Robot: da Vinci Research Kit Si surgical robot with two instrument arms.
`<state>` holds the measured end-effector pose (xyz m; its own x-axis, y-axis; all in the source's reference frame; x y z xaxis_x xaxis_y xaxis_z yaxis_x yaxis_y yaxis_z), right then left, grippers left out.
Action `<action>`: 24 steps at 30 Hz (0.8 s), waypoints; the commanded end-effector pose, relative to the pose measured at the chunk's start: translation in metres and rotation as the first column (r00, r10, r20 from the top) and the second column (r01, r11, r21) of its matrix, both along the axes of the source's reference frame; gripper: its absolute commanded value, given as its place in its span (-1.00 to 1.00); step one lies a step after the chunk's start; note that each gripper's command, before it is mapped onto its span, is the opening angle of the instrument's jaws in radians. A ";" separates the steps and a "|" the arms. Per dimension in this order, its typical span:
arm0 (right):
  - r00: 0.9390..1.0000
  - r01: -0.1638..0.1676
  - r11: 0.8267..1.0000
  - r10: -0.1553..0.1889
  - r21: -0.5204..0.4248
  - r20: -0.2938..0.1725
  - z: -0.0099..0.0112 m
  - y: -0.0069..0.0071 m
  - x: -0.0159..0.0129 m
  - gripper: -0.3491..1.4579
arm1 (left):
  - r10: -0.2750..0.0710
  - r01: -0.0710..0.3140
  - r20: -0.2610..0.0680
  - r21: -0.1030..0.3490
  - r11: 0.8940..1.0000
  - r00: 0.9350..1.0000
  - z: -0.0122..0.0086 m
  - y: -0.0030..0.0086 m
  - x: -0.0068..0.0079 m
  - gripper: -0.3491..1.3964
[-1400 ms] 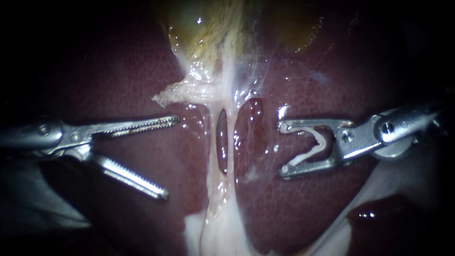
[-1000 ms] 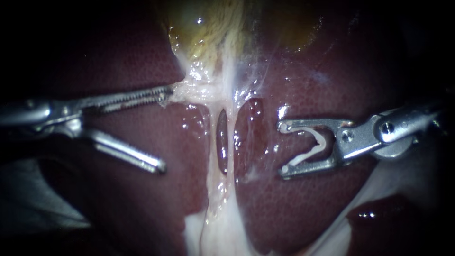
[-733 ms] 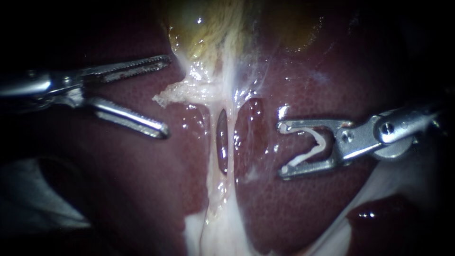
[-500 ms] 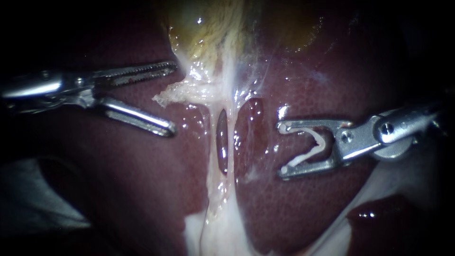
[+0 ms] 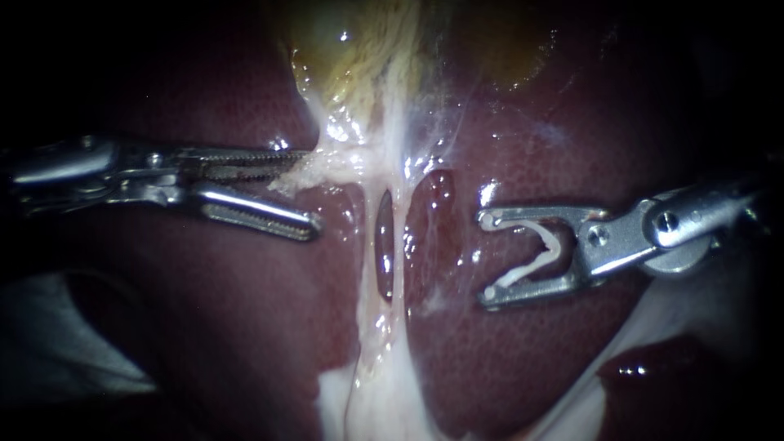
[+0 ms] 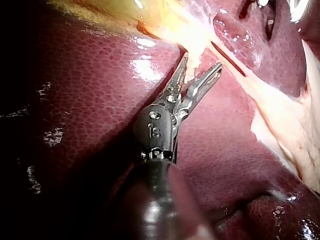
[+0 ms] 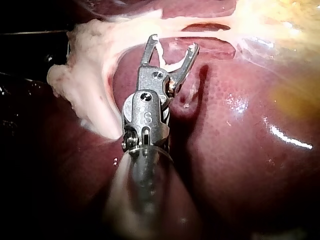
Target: Grabbing gallbladder
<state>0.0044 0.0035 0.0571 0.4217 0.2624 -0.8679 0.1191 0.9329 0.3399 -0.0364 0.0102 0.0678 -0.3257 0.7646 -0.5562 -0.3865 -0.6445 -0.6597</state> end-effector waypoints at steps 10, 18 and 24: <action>1.000 0.000 1.000 0.000 0.000 0.000 0.0000 0.0000 0.0001 -0.06 | -0.021 0.021 -0.001 0.049 0.999 1.000 -0.0006 0.0010 0.0001 -0.77; 1.000 0.000 1.000 0.000 0.000 0.000 0.0000 0.0000 0.0001 -0.06 | -0.038 0.039 -0.003 0.084 0.996 0.999 -0.0017 0.0011 0.0003 -1.00; 1.000 0.000 1.000 0.000 0.000 0.000 0.0000 0.0000 0.0001 -0.06 | -0.051 0.052 -0.009 0.126 0.991 0.999 -0.0041 0.0013 0.0007 -1.00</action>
<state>0.0045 0.0036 0.0571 0.4218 0.2626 -0.8679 0.1185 0.9330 0.3399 -0.0356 0.0115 0.0631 -0.2884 0.8466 -0.4474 -0.4246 -0.5318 -0.7327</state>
